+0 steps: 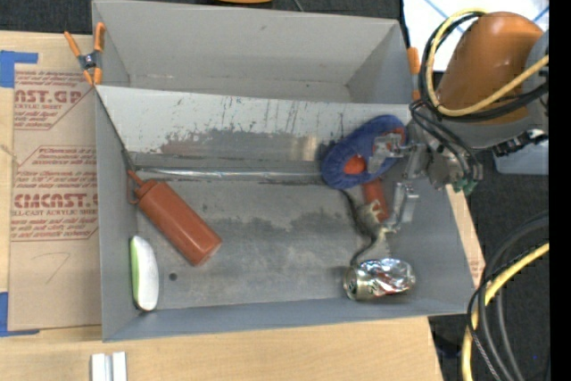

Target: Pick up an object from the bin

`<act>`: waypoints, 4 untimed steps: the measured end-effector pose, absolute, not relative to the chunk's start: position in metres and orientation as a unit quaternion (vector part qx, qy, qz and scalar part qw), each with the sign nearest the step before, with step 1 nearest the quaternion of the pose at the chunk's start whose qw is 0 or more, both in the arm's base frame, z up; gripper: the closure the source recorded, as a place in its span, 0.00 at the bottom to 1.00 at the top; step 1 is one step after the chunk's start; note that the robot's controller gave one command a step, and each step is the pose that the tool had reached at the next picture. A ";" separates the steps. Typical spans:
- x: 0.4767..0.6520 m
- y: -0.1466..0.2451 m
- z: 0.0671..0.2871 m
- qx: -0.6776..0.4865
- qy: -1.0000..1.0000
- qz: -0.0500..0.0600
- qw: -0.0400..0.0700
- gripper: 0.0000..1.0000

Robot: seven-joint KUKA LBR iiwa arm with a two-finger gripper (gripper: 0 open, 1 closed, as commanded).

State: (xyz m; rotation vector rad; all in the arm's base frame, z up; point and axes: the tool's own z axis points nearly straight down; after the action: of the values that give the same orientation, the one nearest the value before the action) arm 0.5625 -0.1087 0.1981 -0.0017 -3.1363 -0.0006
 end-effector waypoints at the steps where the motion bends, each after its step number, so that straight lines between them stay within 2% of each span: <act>1: 0.564 -0.108 0.203 0.000 -1.000 0.000 -0.001 0.00; 2: 0.486 -0.136 0.142 0.192 -0.981 -0.001 0.003 0.00; 3: 0.483 -0.151 0.139 0.216 -0.976 0.001 -0.003 0.00; 4: 0.480 -0.127 0.137 0.290 -0.957 -0.001 0.000 0.00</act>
Offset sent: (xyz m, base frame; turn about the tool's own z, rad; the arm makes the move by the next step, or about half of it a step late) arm -0.0745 -0.0269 -0.0542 -0.3896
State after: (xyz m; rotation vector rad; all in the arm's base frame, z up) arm 0.4795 -0.1270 0.1368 0.9122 -3.0060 -0.0036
